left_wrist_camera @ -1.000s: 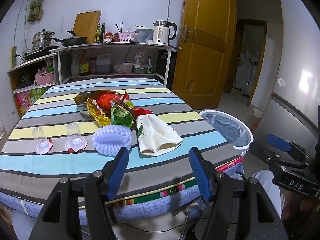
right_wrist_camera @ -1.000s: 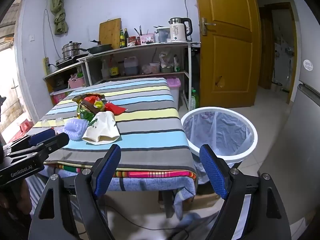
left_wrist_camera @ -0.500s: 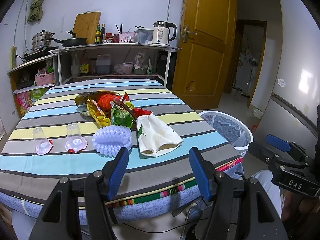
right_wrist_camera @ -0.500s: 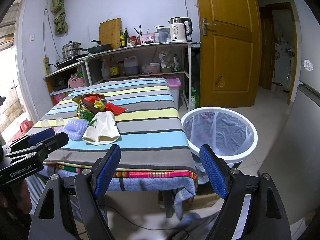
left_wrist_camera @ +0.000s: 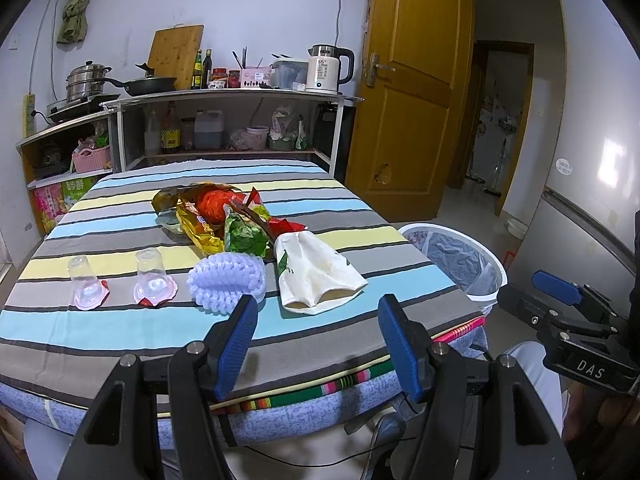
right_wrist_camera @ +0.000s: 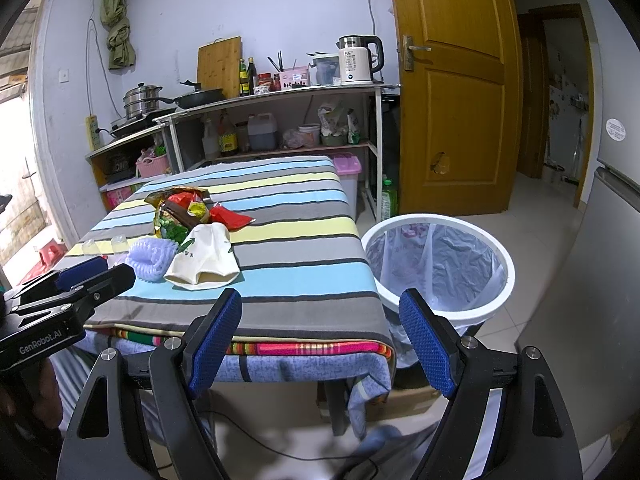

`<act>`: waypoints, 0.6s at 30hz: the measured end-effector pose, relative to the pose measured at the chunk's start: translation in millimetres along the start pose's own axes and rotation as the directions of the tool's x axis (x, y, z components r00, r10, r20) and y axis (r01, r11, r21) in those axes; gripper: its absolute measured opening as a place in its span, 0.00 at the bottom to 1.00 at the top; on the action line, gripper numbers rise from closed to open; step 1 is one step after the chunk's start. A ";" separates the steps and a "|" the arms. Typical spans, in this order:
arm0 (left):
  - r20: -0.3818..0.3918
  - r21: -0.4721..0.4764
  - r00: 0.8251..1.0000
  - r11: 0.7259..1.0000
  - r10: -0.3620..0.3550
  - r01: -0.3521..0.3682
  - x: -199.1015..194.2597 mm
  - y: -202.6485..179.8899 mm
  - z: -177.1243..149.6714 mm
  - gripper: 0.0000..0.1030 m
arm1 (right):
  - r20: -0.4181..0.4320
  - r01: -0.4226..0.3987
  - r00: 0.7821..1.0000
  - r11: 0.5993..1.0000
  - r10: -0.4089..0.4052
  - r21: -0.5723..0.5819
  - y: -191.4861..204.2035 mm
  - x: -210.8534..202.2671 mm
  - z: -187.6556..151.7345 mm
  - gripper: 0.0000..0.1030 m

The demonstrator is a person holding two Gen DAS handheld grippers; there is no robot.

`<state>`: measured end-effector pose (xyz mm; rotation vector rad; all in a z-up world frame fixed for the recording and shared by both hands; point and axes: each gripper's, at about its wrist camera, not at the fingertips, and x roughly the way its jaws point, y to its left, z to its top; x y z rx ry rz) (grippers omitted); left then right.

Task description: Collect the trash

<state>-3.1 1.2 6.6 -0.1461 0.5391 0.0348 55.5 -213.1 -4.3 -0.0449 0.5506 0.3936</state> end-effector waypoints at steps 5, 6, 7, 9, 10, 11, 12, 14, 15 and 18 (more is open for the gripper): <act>0.005 -0.001 1.000 1.000 0.000 0.000 -2.6 1.5 0.9 0.63 | 0.002 -0.001 1.000 1.000 0.001 -0.001 0.1 0.0 0.0 0.79; 0.006 -0.001 1.000 1.000 0.000 0.000 -2.6 1.4 1.3 0.63 | 0.002 -0.001 1.000 1.000 0.001 -0.001 0.4 0.1 0.0 0.79; 0.004 -0.001 1.000 1.000 0.000 0.000 -2.5 1.4 0.9 0.63 | 0.002 -0.001 1.000 1.000 0.001 0.000 0.5 -0.2 0.8 0.79; 0.005 -0.001 1.000 1.000 -0.001 0.001 -2.6 1.4 1.1 0.63 | 0.001 -0.001 1.000 1.000 0.001 0.000 0.5 -0.3 0.9 0.79; 0.005 -0.001 1.000 1.000 -0.001 0.001 -2.8 1.3 1.6 0.63 | 0.001 0.000 1.000 1.000 0.000 0.000 0.7 -0.4 0.9 0.79; 0.005 0.000 1.000 1.000 0.000 0.000 -2.6 1.3 1.1 0.63 | 0.002 -0.001 1.000 1.000 0.001 -0.001 0.7 -0.5 1.0 0.79; 0.005 -0.001 1.000 1.000 0.000 0.000 -2.6 1.3 1.3 0.63 | 0.002 -0.001 1.000 1.000 0.001 -0.001 0.4 -0.3 0.8 0.79; 0.005 -0.001 1.000 1.000 0.000 0.000 -2.6 1.4 0.8 0.63 | 0.002 -0.002 1.000 1.000 0.002 -0.001 0.6 -0.3 0.8 0.79; 0.005 -0.002 1.000 1.000 0.000 0.000 -2.9 1.2 1.4 0.63 | 0.002 -0.002 1.000 1.000 0.002 -0.001 0.4 -0.4 0.9 0.79; 0.006 0.000 1.000 1.000 -0.001 0.001 -3.0 0.9 1.2 0.63 | 0.001 -0.001 1.000 1.000 0.001 0.000 0.5 -0.4 0.9 0.79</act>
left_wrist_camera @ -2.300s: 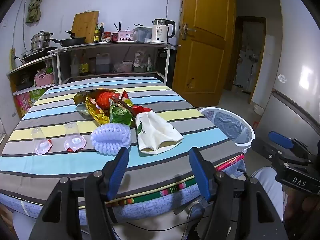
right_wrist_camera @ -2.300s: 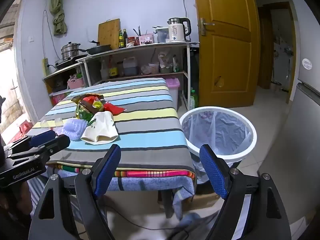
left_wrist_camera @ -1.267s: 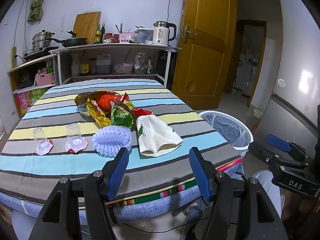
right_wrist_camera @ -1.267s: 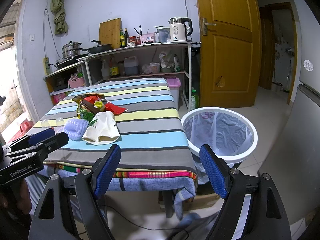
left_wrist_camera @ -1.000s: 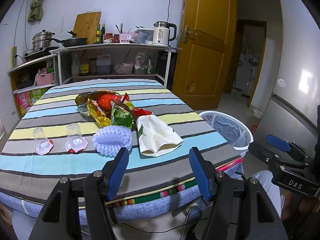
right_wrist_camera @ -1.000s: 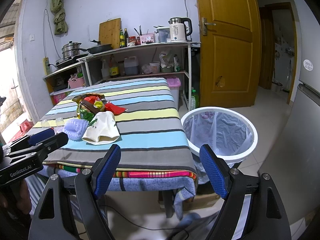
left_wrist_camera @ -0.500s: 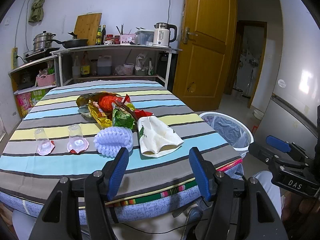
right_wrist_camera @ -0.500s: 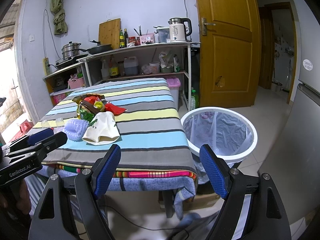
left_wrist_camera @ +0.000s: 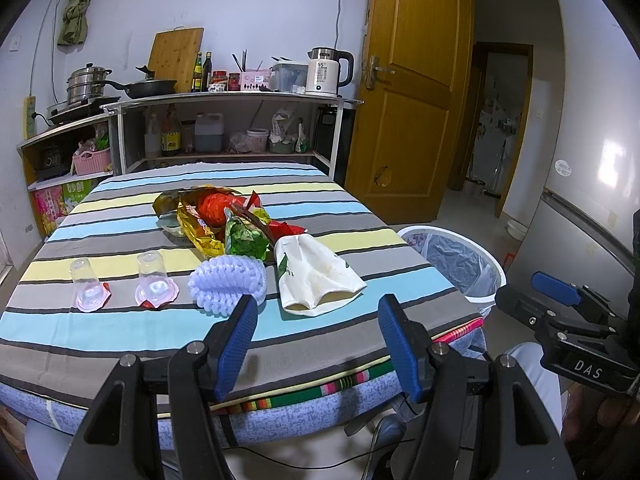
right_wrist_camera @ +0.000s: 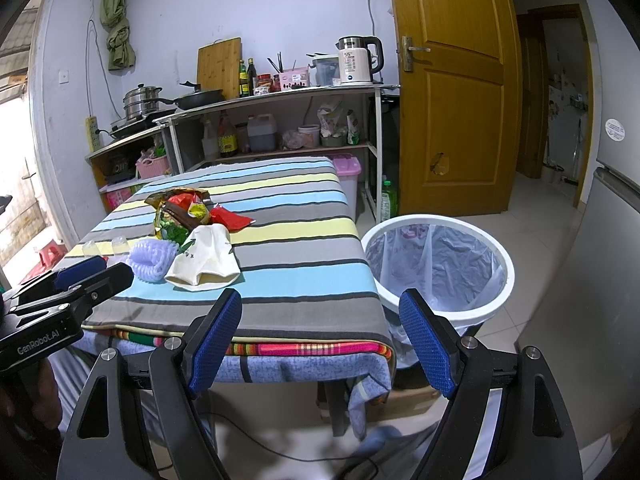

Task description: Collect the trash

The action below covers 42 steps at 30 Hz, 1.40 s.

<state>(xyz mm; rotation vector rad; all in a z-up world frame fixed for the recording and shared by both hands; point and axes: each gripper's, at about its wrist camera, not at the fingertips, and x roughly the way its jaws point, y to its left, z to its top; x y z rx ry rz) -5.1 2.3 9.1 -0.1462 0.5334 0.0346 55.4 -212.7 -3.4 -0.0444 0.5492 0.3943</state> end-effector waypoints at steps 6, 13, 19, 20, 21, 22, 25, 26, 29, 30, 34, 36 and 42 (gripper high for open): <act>0.000 0.000 1.000 1.000 0.001 -0.001 0.1 0.0 -0.5 0.63 | 0.000 -0.001 1.000 1.000 0.001 0.000 -0.1 0.0 0.0 0.79; 0.000 -0.001 1.000 1.000 0.001 -0.001 0.0 0.0 -0.7 0.63 | 0.000 -0.001 1.000 1.000 0.001 0.000 -0.1 -0.1 -0.1 0.79; 0.003 -0.001 1.000 1.000 -0.001 0.001 -3.1 0.8 1.3 0.63 | 0.000 -0.001 1.000 1.000 0.001 -0.001 0.1 0.0 -0.1 0.79; 0.004 -0.001 1.000 1.000 0.001 -0.001 -1.9 0.8 0.2 0.63 | 0.002 -0.001 1.000 1.000 0.001 -0.001 0.0 0.0 -0.3 0.79; 0.005 0.000 1.000 1.000 0.001 -0.001 -3.4 0.7 1.3 0.63 | 0.001 0.000 1.000 1.000 0.000 -0.001 0.0 0.3 -0.2 0.79; 0.005 0.000 1.000 1.000 0.001 -0.001 -3.8 0.6 2.0 0.63 | 0.001 -0.001 1.000 1.000 0.001 -0.001 0.2 0.2 -0.1 0.79; 0.004 0.001 1.000 1.000 0.000 0.000 -3.9 0.6 1.9 0.63 | -0.001 -0.001 1.000 1.000 0.001 0.000 0.0 0.5 -0.2 0.79; 0.003 0.000 1.000 1.000 0.000 0.000 -3.9 0.7 2.0 0.63 | -0.001 0.000 1.000 1.000 0.000 0.000 0.0 0.4 -0.2 0.79; 0.003 0.000 1.000 1.000 0.000 0.000 -4.6 0.9 2.8 0.63 | -0.002 -0.002 1.000 1.000 0.002 -0.002 0.8 0.2 0.1 0.79; 0.003 -0.001 1.000 1.000 0.000 0.000 -4.1 0.5 2.5 0.63 | -0.003 -0.004 1.000 1.000 0.004 -0.002 1.0 0.2 0.4 0.79; -0.004 -0.008 1.000 1.000 -0.005 0.005 -2.3 1.2 3.8 0.63 | -0.009 -0.011 1.000 1.000 0.011 -0.008 2.9 3.6 1.7 0.79; -0.007 -0.019 1.000 1.000 -0.008 0.008 -0.4 4.9 5.2 0.63 | -0.014 -0.018 1.000 1.000 0.018 -0.013 4.5 7.4 2.6 0.79; -0.008 -0.043 1.000 0.999 0.018 -0.018 6.8 23.0 2.2 0.63 | -0.032 -0.050 0.998 0.998 0.049 -0.035 14.1 23.1 5.4 0.79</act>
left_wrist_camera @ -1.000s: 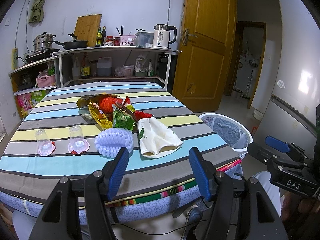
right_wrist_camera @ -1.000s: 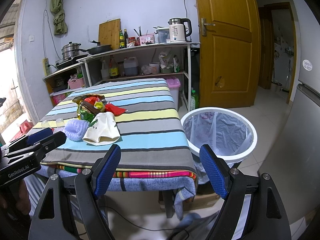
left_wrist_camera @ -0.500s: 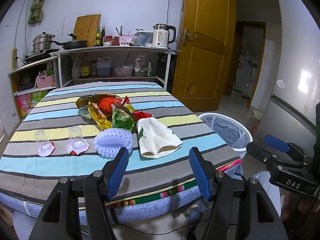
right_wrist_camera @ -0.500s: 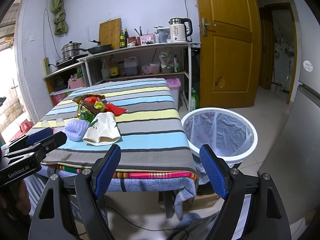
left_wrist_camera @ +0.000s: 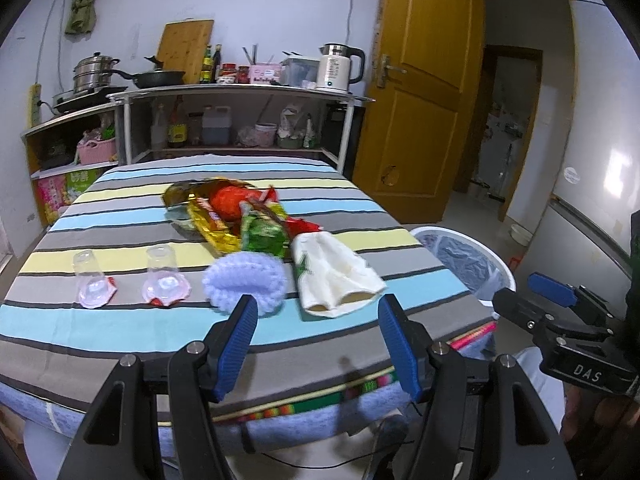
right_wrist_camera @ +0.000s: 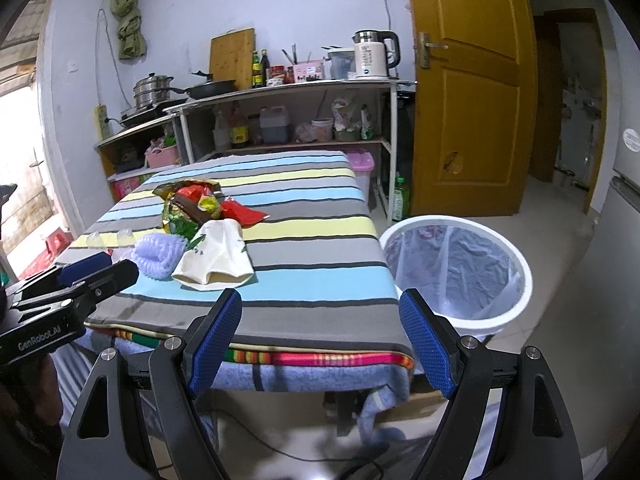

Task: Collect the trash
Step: 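Grasp the clear plastic cup with the left tool while the right tool grasps the white paper bag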

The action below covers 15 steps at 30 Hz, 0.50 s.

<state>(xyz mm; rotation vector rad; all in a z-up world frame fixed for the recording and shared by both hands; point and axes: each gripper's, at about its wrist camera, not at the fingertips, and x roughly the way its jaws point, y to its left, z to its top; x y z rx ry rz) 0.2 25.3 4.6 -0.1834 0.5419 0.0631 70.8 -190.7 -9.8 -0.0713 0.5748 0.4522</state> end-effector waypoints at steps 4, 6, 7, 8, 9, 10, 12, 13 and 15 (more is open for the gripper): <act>0.001 -0.026 0.999 0.999 0.038 -0.038 3.8 19.1 2.4 0.64 | -0.011 -0.029 1.000 0.999 0.029 -0.016 6.9 11.3 2.9 0.79; 0.000 -0.035 0.998 0.998 0.057 -0.057 5.1 29.9 3.7 0.64 | -0.016 -0.047 0.999 0.999 0.047 -0.023 10.6 18.0 5.6 0.79; -0.001 -0.040 0.998 0.997 0.068 -0.068 5.6 33.9 3.9 0.64 | -0.019 -0.054 0.998 0.998 0.054 -0.027 12.7 21.3 6.9 0.79; -0.003 -0.050 0.996 0.995 0.086 -0.086 7.3 41.9 5.1 0.64 | -0.022 -0.062 0.998 0.998 0.061 -0.032 15.2 24.9 8.2 0.79; -0.004 -0.059 0.995 0.994 0.097 -0.097 8.4 48.0 6.2 0.64 | -0.026 -0.071 0.997 0.997 0.070 -0.037 17.7 28.5 9.5 0.79; -0.003 -0.063 0.994 0.992 0.106 -0.106 8.3 51.5 5.6 0.64 | -0.030 -0.078 0.997 0.996 0.077 -0.038 19.0 31.4 10.6 0.79; 0.003 -0.079 0.990 0.987 0.143 -0.143 9.3 65.6 8.3 0.64 | -0.039 -0.096 0.995 0.994 0.095 -0.044 22.3 39.6 13.8 0.79; 0.005 -0.086 0.987 0.984 0.158 -0.157 9.3 71.4 9.5 0.64 | -0.044 -0.102 0.994 0.994 0.100 -0.047 24.1 43.5 15.2 0.79; 0.012 -0.108 0.980 0.975 0.198 -0.196 10.1 88.4 12.4 0.64 | -0.054 -0.120 0.992 0.991 0.117 -0.052 28.2 53.2 19.0 0.79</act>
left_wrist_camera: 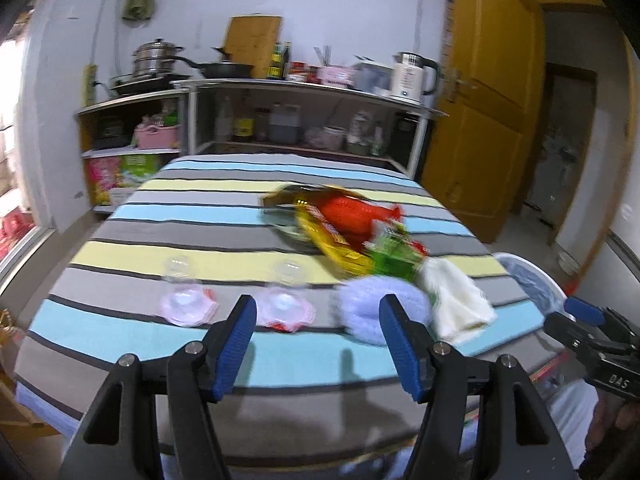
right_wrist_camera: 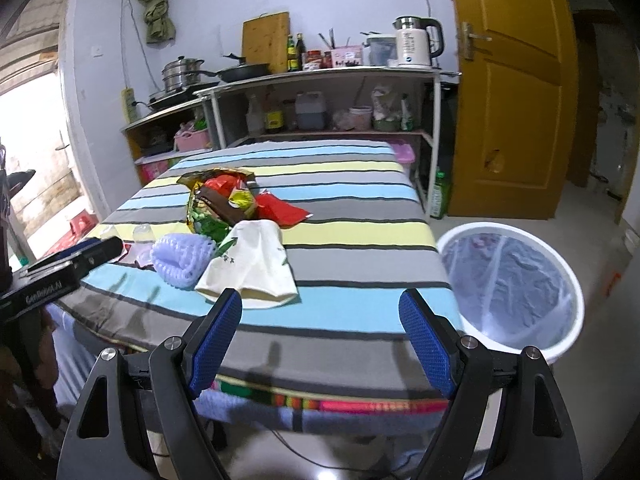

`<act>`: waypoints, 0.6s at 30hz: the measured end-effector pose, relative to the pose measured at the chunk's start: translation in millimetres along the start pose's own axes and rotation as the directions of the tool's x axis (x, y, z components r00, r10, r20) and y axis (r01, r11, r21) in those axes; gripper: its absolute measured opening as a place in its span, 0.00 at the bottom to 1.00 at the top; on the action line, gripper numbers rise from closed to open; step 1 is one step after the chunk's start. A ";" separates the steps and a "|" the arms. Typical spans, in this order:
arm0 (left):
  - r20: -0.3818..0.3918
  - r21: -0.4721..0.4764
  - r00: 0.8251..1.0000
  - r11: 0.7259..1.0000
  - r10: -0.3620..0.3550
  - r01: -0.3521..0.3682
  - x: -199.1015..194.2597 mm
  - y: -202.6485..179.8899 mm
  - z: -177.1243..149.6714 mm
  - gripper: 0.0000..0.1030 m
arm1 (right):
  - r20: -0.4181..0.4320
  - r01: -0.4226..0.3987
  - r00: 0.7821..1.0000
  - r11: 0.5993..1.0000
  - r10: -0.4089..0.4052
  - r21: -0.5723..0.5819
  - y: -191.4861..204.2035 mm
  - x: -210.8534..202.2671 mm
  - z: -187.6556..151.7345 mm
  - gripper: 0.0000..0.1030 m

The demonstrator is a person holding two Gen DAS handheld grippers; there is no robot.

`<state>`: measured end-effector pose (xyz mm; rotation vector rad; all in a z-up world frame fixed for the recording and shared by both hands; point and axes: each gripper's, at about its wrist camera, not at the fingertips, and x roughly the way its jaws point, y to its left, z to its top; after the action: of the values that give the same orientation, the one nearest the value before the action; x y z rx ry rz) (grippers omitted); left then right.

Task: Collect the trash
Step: 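Grasp the clear plastic cup with the left tool while the right tool grasps the white paper bag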

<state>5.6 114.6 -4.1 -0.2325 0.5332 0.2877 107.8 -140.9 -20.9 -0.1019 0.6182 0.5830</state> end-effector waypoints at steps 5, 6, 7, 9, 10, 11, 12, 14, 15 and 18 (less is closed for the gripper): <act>0.003 -0.043 0.996 0.996 0.084 -0.084 10.0 28.6 5.1 0.64 | -0.033 -0.034 0.999 0.999 0.033 -0.014 5.8 25.2 10.2 0.74; 0.000 -0.049 0.995 0.994 0.097 -0.097 12.5 33.0 5.8 0.64 | -0.040 -0.039 0.998 0.999 0.039 -0.013 6.6 29.1 12.1 0.72; -0.002 -0.055 0.994 0.992 0.109 -0.109 14.8 36.8 6.5 0.64 | -0.046 -0.045 0.998 0.999 0.045 -0.014 8.0 33.8 14.3 0.71; -0.015 -0.074 0.992 0.989 0.129 -0.130 22.0 48.7 7.3 0.64 | -0.063 -0.057 0.996 0.998 0.056 -0.020 10.5 45.4 18.0 0.69; -0.024 -0.079 0.990 0.987 0.137 -0.139 25.5 52.9 7.1 0.64 | -0.071 -0.062 0.996 0.998 0.060 -0.025 12.0 51.0 19.7 0.67; -0.032 -0.083 0.989 0.986 0.142 -0.144 29.5 56.9 6.6 0.64 | -0.079 -0.066 0.995 0.997 0.064 -0.029 13.9 56.6 21.5 0.65; -0.040 -0.085 0.989 0.986 0.143 -0.146 31.5 59.0 5.8 0.64 | -0.087 -0.072 0.994 0.997 0.069 -0.031 15.1 61.2 22.6 0.60; -0.055 -0.089 0.988 0.985 0.143 -0.147 37.1 62.8 5.6 0.62 | -0.111 -0.094 0.990 0.995 0.089 -0.034 17.7 72.1 25.7 0.51; -0.063 -0.091 0.988 0.985 0.139 -0.145 40.5 64.3 4.3 0.60 | -0.119 -0.101 0.988 0.994 0.096 -0.032 18.5 76.5 26.8 0.48; -0.085 -0.099 0.989 0.986 0.124 -0.132 47.0 66.6 2.2 0.54 | -0.144 -0.118 0.983 0.993 0.114 -0.021 19.4 89.1 28.7 0.44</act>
<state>23.5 187.2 -36.7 -0.3121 0.6127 0.4337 170.9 -74.0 -47.0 -0.1365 0.7585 0.7023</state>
